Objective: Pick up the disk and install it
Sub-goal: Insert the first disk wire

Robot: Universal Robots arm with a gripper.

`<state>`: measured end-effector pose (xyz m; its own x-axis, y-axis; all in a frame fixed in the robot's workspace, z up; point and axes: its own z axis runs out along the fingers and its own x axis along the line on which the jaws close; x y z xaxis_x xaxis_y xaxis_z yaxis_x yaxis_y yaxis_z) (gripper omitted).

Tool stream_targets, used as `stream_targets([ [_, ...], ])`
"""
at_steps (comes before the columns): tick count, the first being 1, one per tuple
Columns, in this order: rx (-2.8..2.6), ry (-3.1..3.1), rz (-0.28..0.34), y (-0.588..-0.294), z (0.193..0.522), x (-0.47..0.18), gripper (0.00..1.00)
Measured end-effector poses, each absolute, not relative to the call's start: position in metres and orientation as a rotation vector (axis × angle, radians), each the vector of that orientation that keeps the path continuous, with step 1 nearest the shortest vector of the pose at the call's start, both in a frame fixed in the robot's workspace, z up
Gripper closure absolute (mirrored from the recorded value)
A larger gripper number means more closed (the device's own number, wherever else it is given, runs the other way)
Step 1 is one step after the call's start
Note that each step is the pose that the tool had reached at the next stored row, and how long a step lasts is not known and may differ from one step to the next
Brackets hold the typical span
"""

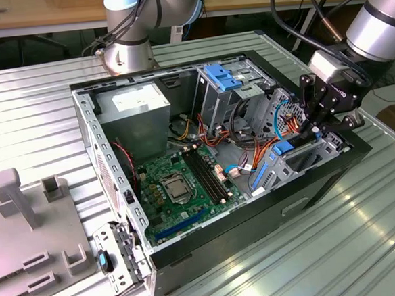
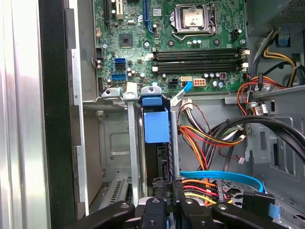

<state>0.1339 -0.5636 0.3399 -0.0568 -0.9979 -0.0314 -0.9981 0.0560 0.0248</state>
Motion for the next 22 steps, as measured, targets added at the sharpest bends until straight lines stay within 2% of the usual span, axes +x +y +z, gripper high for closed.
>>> stream_targets([
  [3, -2.153, 2.278, 0.063, -0.564, 0.340, 0.134, 0.82],
  [4, -2.153, 2.278, 0.063, -0.564, 0.340, 0.134, 0.75],
  [12, -2.152, 2.277, 0.061, -0.564, 0.352, 0.134, 0.75],
  [13, -2.152, 2.277, 0.060, -0.564, 0.352, 0.134, 0.76],
  [15, -2.152, 2.277, 0.060, -0.564, 0.352, 0.134, 0.89],
  [22, -2.152, 2.277, 0.060, -0.564, 0.353, 0.134, 0.89],
])
